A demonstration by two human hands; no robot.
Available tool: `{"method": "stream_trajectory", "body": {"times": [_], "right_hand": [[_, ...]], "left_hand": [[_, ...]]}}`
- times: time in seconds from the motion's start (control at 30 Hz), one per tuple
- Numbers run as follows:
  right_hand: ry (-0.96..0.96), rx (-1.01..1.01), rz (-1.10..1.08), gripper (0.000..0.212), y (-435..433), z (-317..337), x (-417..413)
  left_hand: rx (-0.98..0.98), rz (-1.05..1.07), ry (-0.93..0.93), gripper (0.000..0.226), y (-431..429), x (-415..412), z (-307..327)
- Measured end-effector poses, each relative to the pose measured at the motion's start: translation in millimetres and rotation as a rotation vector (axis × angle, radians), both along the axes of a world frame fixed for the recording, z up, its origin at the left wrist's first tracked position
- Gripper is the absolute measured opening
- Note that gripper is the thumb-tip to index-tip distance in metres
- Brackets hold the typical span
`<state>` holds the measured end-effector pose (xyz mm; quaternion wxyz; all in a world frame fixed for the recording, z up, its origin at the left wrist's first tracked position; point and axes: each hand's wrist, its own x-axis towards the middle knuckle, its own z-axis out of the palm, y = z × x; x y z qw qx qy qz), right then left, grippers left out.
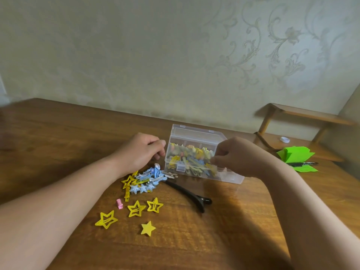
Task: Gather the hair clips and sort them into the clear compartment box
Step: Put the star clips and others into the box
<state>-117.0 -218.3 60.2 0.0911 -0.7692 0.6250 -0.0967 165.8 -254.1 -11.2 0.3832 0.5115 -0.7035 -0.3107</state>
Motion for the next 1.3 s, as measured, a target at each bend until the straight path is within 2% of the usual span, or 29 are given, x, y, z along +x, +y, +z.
{"method": "stream_trajectory", "body": {"times": [0.27,0.47,0.63,0.77,0.87,1.13,1.3], "right_hand": [[-0.054,-0.001,-0.010,0.022,-0.2,-1.0,2.1],[-0.155,-0.206,0.116,0.011,14.9,8.1,32.7],[-0.108,-0.097,0.379,0.003,36.7,0.0,70.9],[0.001,0.021,0.514,0.012,44.7,-11.8,88.7],[0.054,0.093,0.550,0.021,46.0,-16.3,93.7],[0.085,0.142,0.513,0.015,49.0,-14.3,93.0],[0.058,0.088,0.520,0.014,49.1,-15.7,93.8]], "left_hand": [[0.001,0.004,-0.015,0.040,-0.9,3.4,-1.5],[-0.022,0.012,-0.038,0.042,0.7,0.4,2.0],[0.012,0.013,-0.040,0.042,-2.6,-0.5,1.6],[0.026,0.019,-0.012,0.041,-4.8,-1.3,-0.9],[0.040,0.043,-0.007,0.040,-4.2,-2.8,0.0],[0.029,0.036,-0.031,0.039,-5.4,-3.4,1.6],[0.035,0.047,-0.043,0.039,-3.0,-4.1,2.8]]}}
